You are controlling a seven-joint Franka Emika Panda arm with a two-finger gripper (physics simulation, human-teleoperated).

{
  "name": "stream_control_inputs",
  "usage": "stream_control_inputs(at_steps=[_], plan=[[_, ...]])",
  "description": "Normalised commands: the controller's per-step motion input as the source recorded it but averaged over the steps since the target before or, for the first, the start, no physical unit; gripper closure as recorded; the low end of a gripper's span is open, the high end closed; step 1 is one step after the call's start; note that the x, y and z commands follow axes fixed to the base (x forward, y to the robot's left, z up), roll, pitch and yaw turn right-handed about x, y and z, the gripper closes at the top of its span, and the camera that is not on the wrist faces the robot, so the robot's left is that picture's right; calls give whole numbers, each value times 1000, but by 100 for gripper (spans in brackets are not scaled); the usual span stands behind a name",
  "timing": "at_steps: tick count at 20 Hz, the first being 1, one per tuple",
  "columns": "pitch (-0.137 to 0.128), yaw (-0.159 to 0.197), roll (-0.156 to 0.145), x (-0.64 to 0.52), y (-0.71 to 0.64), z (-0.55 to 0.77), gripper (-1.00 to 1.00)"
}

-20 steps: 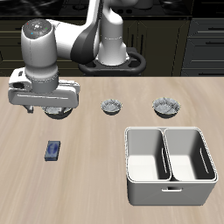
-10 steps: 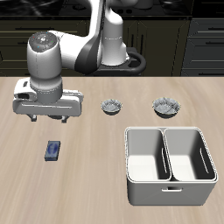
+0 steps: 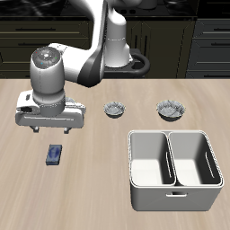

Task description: Place the cream cheese in the smallest bowl

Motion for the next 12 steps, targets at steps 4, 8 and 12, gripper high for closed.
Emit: stream_control_inputs(at_steps=[4,8,12], plan=[[24,7,-6,-29,-37,-260,-100],[23,-8,-5,-44,-1,-222,-100],[16,4,8,-30,45,-165,-100]])
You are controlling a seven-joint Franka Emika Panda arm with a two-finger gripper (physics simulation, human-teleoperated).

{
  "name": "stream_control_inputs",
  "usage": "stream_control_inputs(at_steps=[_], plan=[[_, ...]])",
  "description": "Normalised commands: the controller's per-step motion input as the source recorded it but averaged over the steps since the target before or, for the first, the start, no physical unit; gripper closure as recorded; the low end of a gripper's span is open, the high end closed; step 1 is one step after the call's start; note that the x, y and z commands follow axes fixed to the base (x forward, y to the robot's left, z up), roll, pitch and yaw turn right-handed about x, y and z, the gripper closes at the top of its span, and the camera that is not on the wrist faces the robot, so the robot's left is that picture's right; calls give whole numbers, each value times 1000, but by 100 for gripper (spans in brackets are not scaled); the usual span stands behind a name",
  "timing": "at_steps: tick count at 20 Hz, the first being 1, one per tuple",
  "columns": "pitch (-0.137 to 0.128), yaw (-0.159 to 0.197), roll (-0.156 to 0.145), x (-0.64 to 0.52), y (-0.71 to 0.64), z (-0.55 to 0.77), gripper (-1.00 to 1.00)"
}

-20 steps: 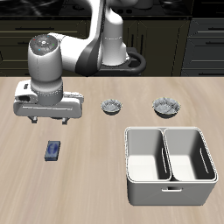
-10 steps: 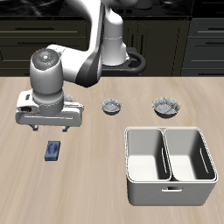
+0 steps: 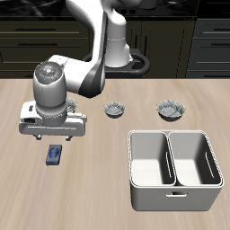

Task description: Place the cream cheese in the smallest bowl

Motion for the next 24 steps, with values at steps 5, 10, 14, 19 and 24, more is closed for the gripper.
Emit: stream_control_inputs(at_steps=[5,10,14,19,24], plan=[[27,-6,-3,-27,29,-311,-100],[34,-14,1,-37,-42,-269,-100],[23,-13,-4,-27,-15,-138,-100],[36,-5,-2,-21,1,-235,-100],[34,-15,20,-39,17,-188,100]])
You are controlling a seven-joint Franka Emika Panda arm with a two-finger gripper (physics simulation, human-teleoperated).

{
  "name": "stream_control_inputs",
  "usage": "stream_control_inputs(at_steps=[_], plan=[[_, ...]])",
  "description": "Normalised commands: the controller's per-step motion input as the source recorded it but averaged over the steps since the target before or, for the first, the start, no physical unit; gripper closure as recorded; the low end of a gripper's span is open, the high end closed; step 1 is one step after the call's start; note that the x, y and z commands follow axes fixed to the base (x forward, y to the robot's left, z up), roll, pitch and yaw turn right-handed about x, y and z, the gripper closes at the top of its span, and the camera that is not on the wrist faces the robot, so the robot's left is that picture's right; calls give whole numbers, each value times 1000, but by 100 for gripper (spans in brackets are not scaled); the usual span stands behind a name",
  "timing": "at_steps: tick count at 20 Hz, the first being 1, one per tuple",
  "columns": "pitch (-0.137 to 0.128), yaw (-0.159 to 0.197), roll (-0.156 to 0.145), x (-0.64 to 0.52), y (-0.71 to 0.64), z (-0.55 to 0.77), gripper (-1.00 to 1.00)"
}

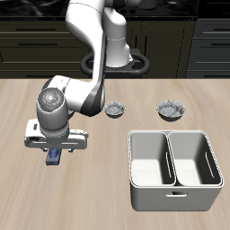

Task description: Place the cream cheese in the smallest bowl

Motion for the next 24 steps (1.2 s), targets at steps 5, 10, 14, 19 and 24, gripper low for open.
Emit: stream_control_inputs(at_steps=[5,10,14,19,24], plan=[[-8,-17,-2,-52,-11,51,100],[-22,-14,-12,-20,-73,143,100],[-31,-6,-2,-19,4,215,100],[-61,6,-23,-90,83,415,100],[-50,15,-20,-108,88,337,100]])
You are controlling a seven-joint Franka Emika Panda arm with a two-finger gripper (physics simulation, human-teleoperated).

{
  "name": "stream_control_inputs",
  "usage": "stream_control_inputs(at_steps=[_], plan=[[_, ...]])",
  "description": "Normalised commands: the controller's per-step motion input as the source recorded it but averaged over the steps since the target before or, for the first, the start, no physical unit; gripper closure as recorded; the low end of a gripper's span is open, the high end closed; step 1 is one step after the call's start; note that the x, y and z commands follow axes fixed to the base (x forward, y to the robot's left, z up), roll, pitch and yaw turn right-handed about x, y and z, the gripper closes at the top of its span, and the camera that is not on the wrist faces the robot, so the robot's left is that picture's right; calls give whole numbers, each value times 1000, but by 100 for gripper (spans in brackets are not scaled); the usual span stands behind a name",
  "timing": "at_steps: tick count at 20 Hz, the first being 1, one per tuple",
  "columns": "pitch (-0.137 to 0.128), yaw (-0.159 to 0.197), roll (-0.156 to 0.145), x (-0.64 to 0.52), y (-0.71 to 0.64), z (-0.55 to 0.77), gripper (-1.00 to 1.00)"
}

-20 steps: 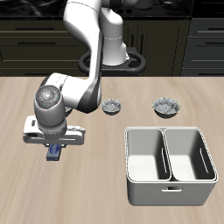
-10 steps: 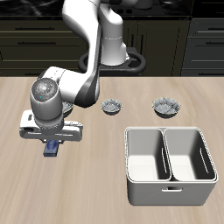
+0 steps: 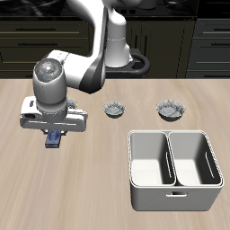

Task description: Place the cream cheese in the smallest bowl

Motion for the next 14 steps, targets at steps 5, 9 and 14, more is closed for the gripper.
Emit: stream_control_inputs(at_steps=[5,9,14], plan=[[-65,1,5,-197,120,476,100],[-76,-12,7,-220,88,471,100],[-38,-3,4,-246,116,290,100]])
